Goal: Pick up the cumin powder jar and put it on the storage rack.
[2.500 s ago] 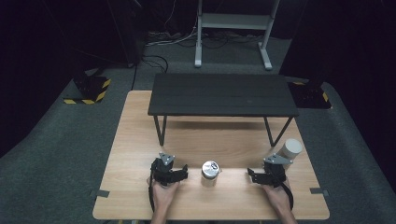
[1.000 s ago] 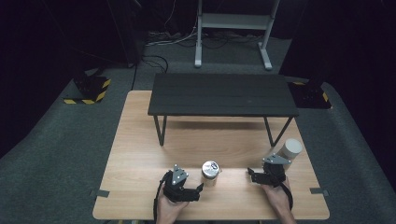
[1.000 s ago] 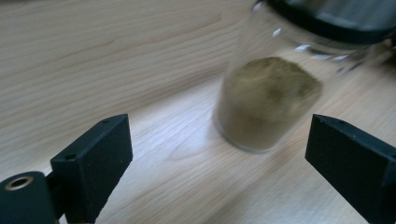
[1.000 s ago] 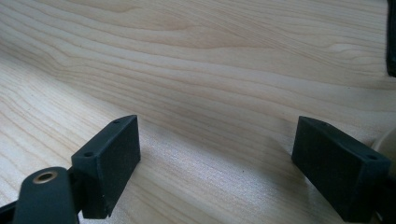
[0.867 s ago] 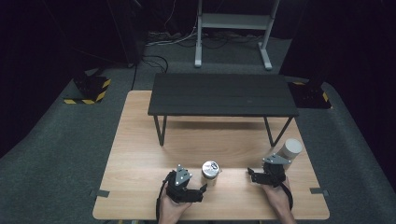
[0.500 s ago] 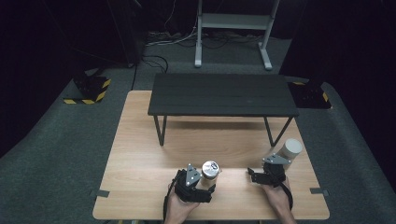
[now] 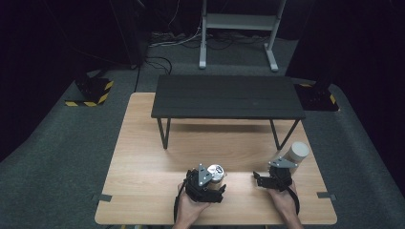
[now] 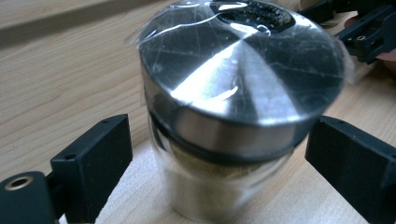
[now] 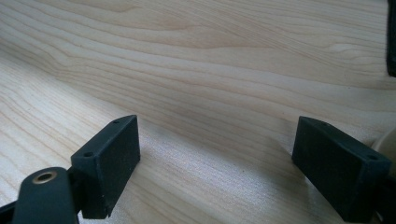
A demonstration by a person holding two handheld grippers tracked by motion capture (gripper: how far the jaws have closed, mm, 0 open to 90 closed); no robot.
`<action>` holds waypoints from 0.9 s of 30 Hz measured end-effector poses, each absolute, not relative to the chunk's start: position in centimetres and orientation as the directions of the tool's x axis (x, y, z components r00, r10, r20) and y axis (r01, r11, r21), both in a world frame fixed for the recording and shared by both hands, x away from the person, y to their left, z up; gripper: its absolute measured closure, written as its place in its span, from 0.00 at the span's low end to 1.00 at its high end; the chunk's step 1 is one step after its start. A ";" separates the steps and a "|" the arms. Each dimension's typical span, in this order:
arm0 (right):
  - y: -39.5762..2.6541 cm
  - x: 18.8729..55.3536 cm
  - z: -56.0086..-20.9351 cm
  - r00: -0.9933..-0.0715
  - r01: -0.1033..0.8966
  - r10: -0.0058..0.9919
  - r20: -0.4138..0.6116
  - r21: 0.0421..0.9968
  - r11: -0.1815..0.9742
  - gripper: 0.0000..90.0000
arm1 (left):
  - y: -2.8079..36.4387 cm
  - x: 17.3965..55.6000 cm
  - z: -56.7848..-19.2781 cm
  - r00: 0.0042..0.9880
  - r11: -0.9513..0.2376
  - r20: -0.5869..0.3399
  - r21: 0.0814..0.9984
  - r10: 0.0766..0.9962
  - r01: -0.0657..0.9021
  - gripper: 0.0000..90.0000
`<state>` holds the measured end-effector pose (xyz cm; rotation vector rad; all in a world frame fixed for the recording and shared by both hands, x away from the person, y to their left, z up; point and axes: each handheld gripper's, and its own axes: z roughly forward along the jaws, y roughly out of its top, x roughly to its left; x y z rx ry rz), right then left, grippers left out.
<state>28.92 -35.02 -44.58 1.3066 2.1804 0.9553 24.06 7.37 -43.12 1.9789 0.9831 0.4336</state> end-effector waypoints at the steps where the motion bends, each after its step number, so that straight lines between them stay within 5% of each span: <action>1: -35.0 28.9 -44.6 -0.468 0.593 0.884 -0.008 0.739 0.321 0.16 | 7.2 24.1 -43.1 0.628 -0.320 -0.062 0.820 0.775 0.475 0.08; 27: -35.0 28.9 -44.6 -0.469 0.593 0.883 -0.009 0.739 0.322 0.16 | 4.6 25.0 -43.8 0.585 -0.341 -0.017 0.799 0.811 0.496 0.17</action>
